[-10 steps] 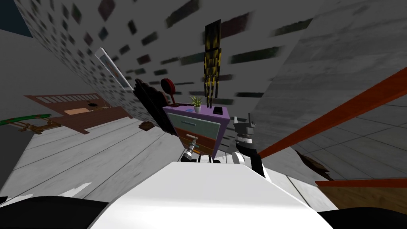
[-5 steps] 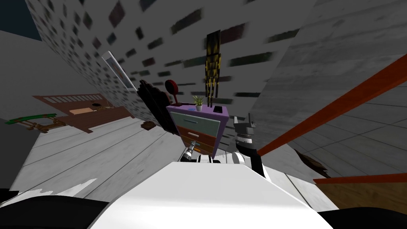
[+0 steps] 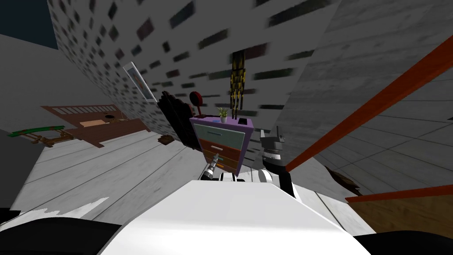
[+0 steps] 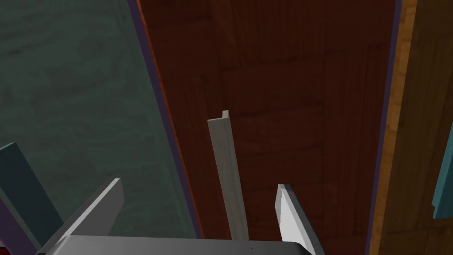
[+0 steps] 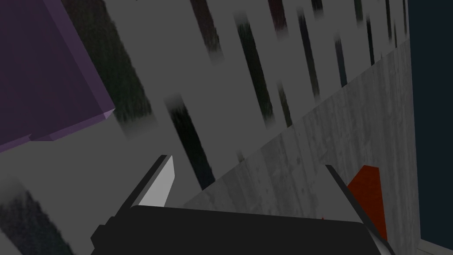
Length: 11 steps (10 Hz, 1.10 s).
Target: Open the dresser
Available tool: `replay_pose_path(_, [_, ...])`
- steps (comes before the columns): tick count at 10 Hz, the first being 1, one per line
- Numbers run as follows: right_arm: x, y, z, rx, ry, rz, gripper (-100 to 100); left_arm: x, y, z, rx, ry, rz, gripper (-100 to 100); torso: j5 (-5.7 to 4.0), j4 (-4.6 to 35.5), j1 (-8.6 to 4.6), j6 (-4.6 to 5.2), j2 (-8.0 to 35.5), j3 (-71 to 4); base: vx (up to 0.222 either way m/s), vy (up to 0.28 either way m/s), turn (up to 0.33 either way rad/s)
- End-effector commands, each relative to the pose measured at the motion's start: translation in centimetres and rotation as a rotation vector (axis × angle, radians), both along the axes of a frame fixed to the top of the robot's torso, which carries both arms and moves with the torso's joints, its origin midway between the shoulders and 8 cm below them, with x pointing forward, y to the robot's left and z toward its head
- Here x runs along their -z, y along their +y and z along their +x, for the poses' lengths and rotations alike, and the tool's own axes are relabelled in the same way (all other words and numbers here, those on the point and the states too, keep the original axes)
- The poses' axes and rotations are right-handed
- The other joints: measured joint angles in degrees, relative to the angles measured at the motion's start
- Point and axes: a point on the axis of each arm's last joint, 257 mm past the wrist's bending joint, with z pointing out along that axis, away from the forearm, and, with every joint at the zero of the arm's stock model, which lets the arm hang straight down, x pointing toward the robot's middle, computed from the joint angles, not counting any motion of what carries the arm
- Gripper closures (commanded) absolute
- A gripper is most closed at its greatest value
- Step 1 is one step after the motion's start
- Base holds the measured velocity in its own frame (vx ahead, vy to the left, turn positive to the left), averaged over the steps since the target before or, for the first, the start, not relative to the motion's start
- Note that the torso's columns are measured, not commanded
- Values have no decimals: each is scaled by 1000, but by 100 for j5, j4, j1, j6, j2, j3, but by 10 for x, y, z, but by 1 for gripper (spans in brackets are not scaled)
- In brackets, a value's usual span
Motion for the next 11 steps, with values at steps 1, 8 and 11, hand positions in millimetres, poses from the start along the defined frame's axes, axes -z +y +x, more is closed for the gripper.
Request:
replay_pose_path(1, [0,0,0,0,0,0,0,0,0,6,-5,-1,-1,-100,4,9,16,0,33,20,145,-81,-21])
replay_pose_path(8, [0,0,0,0,0,0,0,-7,-2,5,0,-4,2,100,8,45,45,0,120,69,22,-8,5])
replay_pose_path(11, [0,0,0,0,0,0,0,-8,-2,1,4,-4,2,100,7,19,29,0,59,39,-137,39,16])
